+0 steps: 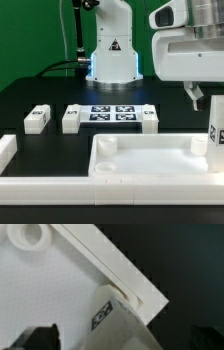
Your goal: Assemble desk
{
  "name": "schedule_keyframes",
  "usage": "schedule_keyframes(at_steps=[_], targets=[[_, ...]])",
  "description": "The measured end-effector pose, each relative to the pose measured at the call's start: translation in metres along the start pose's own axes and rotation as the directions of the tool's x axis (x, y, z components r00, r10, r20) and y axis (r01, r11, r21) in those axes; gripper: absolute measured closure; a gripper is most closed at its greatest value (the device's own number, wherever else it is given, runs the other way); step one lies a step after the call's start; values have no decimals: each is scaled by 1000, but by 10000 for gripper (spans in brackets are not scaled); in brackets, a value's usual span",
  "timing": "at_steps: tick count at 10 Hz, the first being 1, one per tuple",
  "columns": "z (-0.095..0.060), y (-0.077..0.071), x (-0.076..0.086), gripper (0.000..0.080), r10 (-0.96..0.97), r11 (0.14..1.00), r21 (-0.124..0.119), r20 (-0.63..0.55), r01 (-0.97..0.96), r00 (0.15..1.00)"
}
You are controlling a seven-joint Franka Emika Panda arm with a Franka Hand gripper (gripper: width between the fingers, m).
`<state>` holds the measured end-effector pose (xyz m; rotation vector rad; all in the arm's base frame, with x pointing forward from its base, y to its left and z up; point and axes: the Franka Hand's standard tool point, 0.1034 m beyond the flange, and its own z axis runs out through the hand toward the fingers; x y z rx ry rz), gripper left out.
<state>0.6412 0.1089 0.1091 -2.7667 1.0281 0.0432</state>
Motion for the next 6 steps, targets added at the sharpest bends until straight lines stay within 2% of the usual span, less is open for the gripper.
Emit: schedule_keyframes(at_steps=[1,2,3,4,5,6], targets=[[-1,1,1,151,-132,991,-14,-7,132,991],[-3,0,9,151,-400,915,-64,-31,397,916],[-2,-1,13,151,-510,860,-60,-40,507,859],[-2,-2,12,151,-453,891,-53,-41,450,891],[-1,-2,12,282,-438,898,-53,-41,436,898],[-1,-1,12,282,-435,900,-52,-41,433,899]])
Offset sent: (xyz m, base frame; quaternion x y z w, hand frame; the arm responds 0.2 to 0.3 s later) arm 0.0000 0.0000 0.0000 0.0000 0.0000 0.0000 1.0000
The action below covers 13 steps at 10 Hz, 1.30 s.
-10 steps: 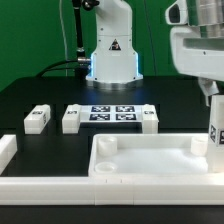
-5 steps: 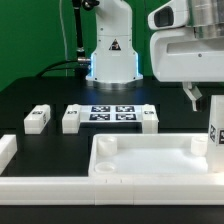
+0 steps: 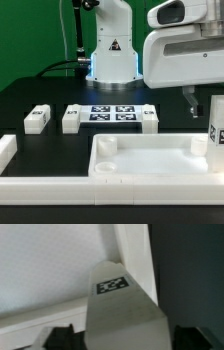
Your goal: Assemble desk
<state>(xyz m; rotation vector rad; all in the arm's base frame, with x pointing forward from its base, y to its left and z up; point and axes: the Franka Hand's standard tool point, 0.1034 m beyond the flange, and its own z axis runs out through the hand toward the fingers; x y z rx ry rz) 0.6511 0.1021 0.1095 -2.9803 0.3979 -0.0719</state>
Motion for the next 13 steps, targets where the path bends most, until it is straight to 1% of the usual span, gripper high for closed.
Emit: schedule_keyframes(at_steps=[1,2,4,5,6,7,8,9,10,11,12,13], targets=[[0,0,0,464,59,998,0,0,-59,998],[0,2,1,505,146,989,-2,-2,-146,989],[0,4,1,505,303,953,-1,-2,-303,953],[-1,5,2,505,433,902,5,3,-433,902],[-1,5,0,505,609,793,5,23,-609,793],[0,3,-1,505,759,649,14,45,-760,649],[1,1,-1,505,873,484,21,69,-875,484],[1,1,-1,505,927,362,24,91,-932,363],[1,0,-1,505,972,213,33,95,-976,215],[1,0,-2,505,984,148,23,100,-989,149],[1,0,-2,505,990,99,18,100,-995,100],[1,0,-2,505,993,67,16,100,-998,68]])
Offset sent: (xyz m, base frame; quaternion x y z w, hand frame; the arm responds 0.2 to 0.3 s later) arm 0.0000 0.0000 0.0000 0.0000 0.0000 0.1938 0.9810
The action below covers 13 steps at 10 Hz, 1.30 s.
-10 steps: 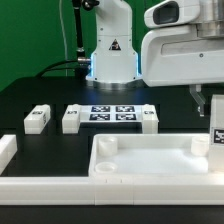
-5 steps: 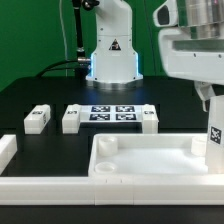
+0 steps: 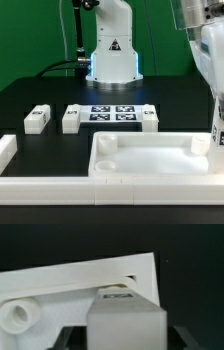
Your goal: Assemble desk
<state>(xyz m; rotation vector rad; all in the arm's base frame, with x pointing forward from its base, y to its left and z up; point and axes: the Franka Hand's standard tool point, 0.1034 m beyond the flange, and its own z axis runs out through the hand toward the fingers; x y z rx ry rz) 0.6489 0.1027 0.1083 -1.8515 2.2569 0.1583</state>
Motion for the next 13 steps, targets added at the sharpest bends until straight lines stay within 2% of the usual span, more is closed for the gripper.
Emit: schedule_keyframes(at_steps=[1,2,3,4,5,7,8,9,11,13], targets=[[0,0,0,436,-28,1000,0,0,28,1000],[1,2,1,436,-146,989,-11,-12,146,989],[4,5,0,254,-289,957,-36,-27,288,957],[5,6,-5,167,-404,914,-46,-33,402,914],[6,8,-9,167,-507,861,-57,-30,505,861],[6,7,-7,153,-619,785,-61,-22,617,785],[5,7,-5,151,-763,646,-83,-19,759,647],[2,5,-5,151,-891,452,-110,-12,885,454],[0,1,-3,151,-996,85,-114,5,990,86],[3,3,-5,151,-994,106,-115,-4,988,106]])
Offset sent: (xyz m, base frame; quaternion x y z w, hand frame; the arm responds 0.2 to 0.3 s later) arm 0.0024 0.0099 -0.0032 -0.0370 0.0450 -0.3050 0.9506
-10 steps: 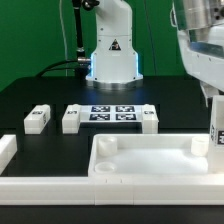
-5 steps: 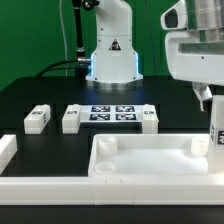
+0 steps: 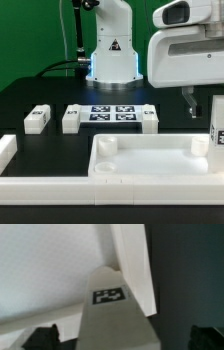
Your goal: Assemble desk
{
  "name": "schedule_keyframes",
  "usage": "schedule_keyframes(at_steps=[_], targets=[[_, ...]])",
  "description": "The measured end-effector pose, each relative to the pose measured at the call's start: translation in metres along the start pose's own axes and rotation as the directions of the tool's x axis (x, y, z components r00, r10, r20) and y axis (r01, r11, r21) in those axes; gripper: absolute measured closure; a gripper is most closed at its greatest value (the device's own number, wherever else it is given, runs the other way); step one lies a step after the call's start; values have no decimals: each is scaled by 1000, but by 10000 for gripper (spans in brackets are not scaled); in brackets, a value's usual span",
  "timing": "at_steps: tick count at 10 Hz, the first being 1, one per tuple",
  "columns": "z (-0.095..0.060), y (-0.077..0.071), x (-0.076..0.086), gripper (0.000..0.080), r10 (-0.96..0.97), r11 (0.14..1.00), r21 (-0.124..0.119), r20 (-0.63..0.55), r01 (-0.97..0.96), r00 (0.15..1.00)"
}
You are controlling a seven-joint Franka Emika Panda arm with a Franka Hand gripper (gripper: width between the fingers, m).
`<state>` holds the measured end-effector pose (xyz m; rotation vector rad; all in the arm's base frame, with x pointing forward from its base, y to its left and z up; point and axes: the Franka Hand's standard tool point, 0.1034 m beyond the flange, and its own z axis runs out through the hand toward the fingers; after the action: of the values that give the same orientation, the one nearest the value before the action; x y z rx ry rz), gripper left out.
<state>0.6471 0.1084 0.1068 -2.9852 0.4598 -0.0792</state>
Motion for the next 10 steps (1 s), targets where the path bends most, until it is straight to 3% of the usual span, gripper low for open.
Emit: schedule_keyframes(at_steps=[1,2,3,6,10], targets=[[0,1,0,240,10,1000,0,0,-10,1000],[0,0,0,423,41,999,0,0,-41,999],[1,4,1,495,104,995,-7,0,-104,995],[-1,18,5,495,253,967,-34,-10,-253,967],[-1,20,5,495,245,969,-38,-8,-245,970]])
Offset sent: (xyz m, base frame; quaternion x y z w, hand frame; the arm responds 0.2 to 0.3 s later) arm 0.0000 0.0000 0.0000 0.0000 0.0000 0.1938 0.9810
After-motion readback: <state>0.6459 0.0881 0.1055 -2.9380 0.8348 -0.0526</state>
